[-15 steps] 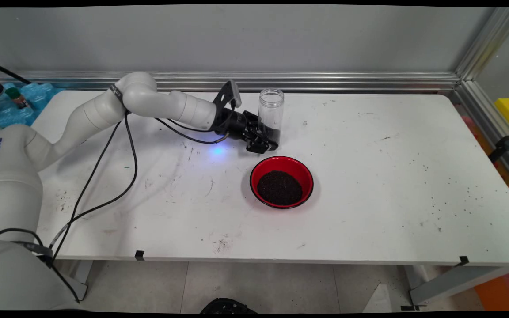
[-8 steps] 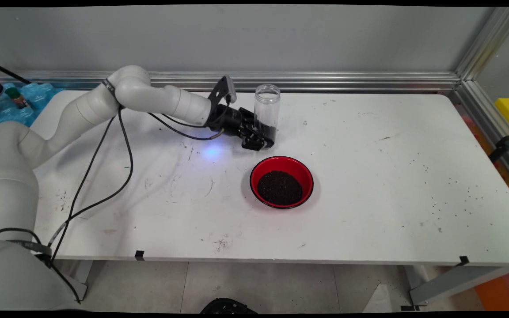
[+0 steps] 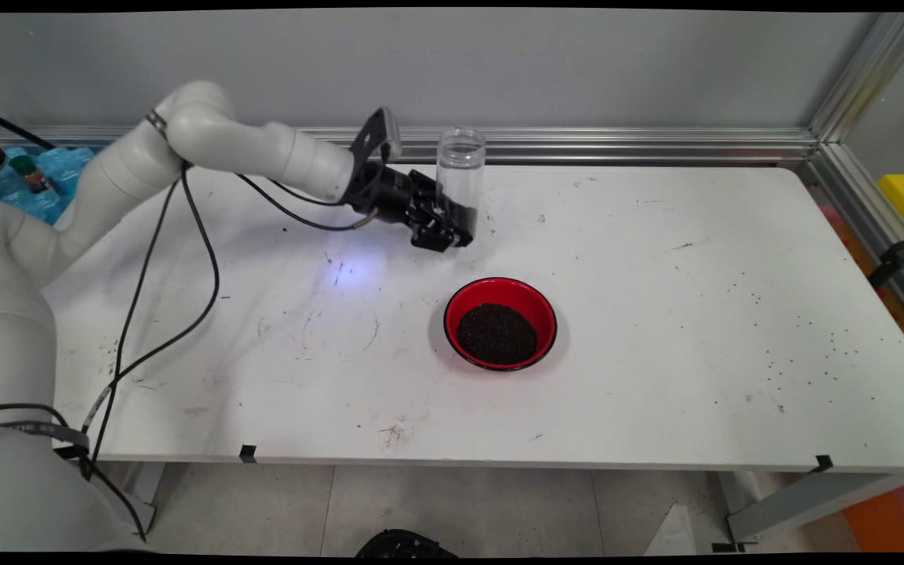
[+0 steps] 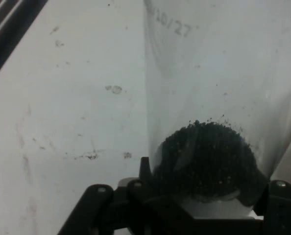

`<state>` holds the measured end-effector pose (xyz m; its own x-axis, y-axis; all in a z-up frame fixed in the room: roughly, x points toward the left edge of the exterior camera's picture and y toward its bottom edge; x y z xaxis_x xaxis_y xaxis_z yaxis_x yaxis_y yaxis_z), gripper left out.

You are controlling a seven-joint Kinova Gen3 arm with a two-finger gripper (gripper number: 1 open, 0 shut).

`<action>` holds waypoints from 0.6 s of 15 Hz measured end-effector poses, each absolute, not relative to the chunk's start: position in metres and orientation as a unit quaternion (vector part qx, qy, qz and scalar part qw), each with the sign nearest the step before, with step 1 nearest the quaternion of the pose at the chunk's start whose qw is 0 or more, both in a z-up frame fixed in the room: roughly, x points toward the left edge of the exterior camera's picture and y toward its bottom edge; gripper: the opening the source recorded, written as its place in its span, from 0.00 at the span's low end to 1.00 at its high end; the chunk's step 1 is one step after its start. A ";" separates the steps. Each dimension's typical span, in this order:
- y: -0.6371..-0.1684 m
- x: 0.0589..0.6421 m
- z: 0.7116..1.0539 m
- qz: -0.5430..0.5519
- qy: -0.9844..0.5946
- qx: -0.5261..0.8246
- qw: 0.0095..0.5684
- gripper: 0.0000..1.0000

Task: Pour the black seasoning powder in the red bowl

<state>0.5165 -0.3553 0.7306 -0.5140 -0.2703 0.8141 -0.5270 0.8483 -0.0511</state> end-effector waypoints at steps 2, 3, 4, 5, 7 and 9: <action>-0.352 0.519 0.743 0.150 -0.860 0.226 0.432 0.00; -0.349 0.521 0.752 0.152 -0.862 0.220 0.432 0.00; -0.347 0.522 0.761 0.155 -0.863 0.214 0.431 0.00; -0.345 0.523 0.769 0.160 -0.864 0.208 0.430 0.00; -0.341 0.525 0.786 0.178 -0.865 0.192 0.427 0.00; -0.340 0.526 0.800 0.200 -0.866 0.175 0.423 0.00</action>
<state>0.5257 -0.3399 0.8002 -0.5805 -0.1353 0.8029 -0.4729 0.8588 -0.1972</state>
